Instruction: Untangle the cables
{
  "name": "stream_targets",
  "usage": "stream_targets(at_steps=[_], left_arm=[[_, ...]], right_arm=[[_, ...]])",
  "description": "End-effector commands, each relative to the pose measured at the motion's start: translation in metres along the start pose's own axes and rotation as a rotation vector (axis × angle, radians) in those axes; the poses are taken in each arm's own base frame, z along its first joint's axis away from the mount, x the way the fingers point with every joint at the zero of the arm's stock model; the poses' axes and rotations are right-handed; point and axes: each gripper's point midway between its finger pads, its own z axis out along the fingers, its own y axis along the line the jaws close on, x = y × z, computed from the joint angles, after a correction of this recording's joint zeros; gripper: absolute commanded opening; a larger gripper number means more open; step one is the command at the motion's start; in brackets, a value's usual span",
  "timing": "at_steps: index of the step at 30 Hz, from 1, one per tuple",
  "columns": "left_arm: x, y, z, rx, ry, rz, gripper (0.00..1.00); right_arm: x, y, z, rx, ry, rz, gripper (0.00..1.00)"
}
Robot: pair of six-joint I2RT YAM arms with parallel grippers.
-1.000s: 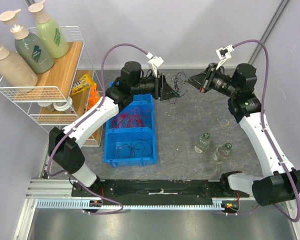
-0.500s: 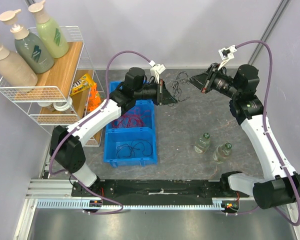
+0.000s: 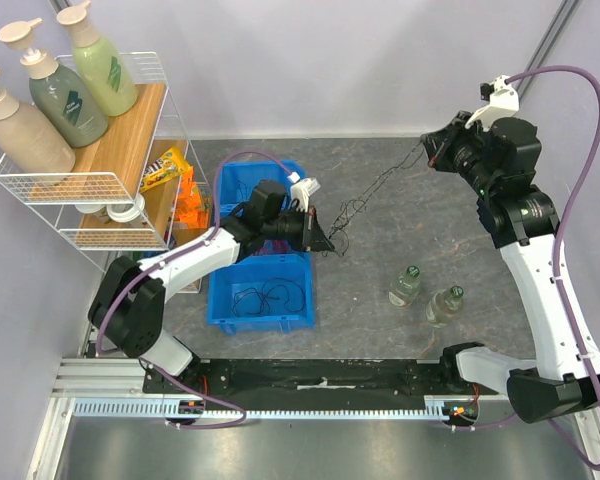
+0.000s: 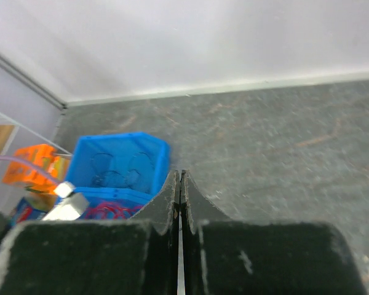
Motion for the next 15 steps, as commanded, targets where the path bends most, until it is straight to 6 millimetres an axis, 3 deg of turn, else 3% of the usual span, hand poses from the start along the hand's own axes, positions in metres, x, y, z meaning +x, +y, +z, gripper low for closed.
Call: stream_targets(at_steps=[1,6,11,13,15], left_arm=[[-0.009,-0.016,-0.015,0.03,-0.067,0.04,0.02],[-0.009,-0.017,-0.015,0.036,-0.066,0.065,0.02],[-0.004,-0.008,-0.011,0.018,-0.068,0.058,0.02],[-0.001,-0.006,-0.009,0.021,-0.063,0.051,0.02],[-0.001,-0.009,-0.01,0.031,-0.066,0.053,0.02]], right_arm=[[-0.023,-0.03,-0.013,0.18,-0.081,-0.076,0.0],[-0.027,-0.011,-0.017,0.069,-0.105,-0.101,0.0],[-0.068,-0.003,-0.05,0.086,-0.246,-0.103,0.01],[-0.079,0.006,-0.057,0.052,-0.284,-0.086,0.13],[-0.083,0.014,-0.06,0.015,-0.3,-0.062,0.13]])
